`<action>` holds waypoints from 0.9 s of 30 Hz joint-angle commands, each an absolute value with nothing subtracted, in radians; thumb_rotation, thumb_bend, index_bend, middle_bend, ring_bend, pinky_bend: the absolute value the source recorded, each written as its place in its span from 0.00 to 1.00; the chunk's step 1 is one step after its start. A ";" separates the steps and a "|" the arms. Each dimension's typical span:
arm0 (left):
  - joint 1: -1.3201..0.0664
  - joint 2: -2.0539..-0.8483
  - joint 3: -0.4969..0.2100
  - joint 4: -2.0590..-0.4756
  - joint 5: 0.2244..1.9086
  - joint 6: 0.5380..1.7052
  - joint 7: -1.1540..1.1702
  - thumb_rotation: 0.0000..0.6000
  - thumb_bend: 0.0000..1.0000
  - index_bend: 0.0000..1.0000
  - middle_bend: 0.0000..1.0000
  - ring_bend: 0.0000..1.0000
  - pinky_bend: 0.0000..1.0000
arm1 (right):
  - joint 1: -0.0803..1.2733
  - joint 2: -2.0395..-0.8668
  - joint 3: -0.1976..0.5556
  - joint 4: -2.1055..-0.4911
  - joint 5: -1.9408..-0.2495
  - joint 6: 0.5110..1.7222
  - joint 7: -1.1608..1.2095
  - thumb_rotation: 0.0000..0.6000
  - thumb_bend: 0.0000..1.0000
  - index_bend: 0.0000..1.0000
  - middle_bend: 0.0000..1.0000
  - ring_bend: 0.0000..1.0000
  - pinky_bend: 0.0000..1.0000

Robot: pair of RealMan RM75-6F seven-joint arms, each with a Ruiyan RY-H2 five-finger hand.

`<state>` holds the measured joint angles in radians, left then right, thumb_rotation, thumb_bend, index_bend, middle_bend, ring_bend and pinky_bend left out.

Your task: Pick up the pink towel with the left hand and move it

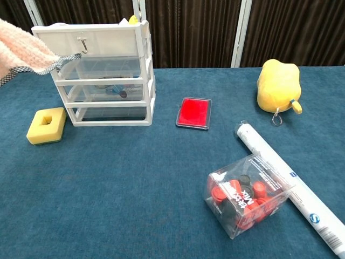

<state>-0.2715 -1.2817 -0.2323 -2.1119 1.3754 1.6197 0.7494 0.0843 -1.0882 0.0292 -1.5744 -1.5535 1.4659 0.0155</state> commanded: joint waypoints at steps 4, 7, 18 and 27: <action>-0.290 -1.291 -0.255 -2.078 1.347 1.605 0.741 1.00 0.74 0.99 0.87 0.78 0.73 | 0.084 -1.089 0.030 -1.575 -1.553 1.466 0.013 1.00 0.01 0.00 0.00 0.00 0.00; -0.294 -1.295 -0.258 -2.068 1.342 1.603 0.735 1.00 0.74 0.99 0.87 0.78 0.73 | 0.084 -1.089 0.030 -1.575 -1.553 1.467 0.012 1.00 0.01 0.00 0.00 0.00 0.00; -0.305 -1.301 -0.266 -2.057 1.358 1.609 0.719 1.00 0.74 0.99 0.87 0.78 0.73 | 0.084 -1.089 0.030 -1.576 -1.552 1.466 0.013 1.00 0.01 0.00 0.00 0.00 0.00; -0.315 -1.299 -0.278 -2.046 1.344 1.606 0.720 1.00 0.74 1.00 0.87 0.78 0.73 | 0.084 -1.089 0.030 -1.576 -1.552 1.466 0.012 1.00 0.01 0.00 0.00 0.00 0.00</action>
